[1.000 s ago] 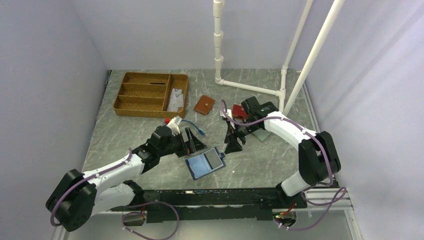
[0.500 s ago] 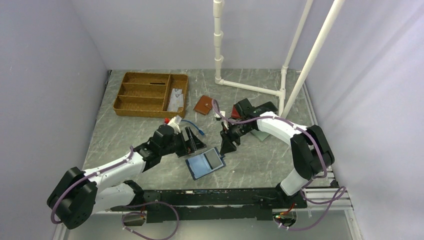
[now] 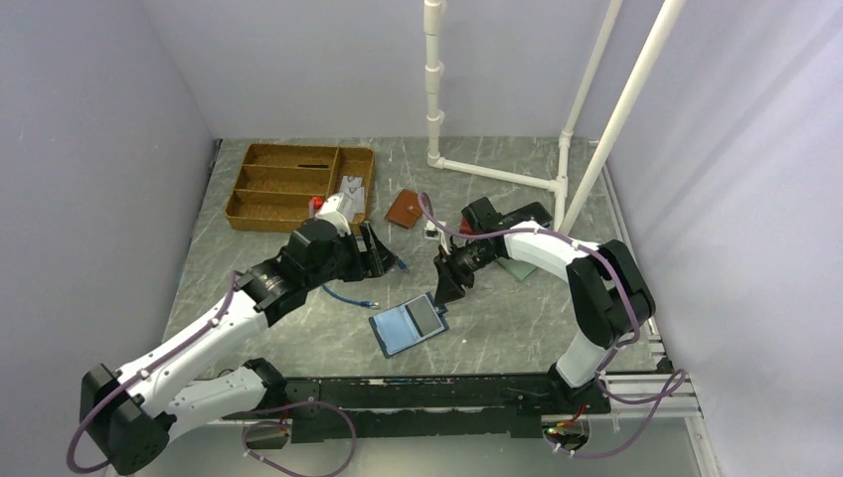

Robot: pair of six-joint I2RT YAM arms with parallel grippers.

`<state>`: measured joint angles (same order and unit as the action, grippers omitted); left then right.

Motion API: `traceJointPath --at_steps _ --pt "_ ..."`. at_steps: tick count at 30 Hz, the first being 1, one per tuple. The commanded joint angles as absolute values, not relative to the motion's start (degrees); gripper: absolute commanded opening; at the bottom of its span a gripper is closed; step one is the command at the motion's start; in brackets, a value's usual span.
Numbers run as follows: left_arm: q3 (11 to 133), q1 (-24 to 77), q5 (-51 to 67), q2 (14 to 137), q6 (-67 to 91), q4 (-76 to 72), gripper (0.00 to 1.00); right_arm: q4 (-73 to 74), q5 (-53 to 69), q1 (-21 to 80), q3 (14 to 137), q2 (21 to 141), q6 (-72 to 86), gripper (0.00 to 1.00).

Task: Take the credit cards out of the card holder
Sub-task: Remove the credit card from the card holder.

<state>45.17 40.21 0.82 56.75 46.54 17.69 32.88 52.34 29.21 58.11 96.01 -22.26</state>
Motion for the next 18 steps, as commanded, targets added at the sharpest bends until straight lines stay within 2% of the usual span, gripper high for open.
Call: traceJointPath --at_steps 1,12,18 --pt "48.8 40.4 -1.3 55.0 39.6 22.7 0.78 30.6 53.2 29.4 59.3 95.6 -20.3 0.44" --pt "44.4 40.4 3.5 53.2 43.8 17.9 0.76 27.6 55.0 29.4 58.5 97.7 -15.5 0.41" --pt "29.7 40.4 10.7 56.1 54.8 -2.4 0.69 25.2 53.7 29.4 58.1 98.4 -10.7 0.42"
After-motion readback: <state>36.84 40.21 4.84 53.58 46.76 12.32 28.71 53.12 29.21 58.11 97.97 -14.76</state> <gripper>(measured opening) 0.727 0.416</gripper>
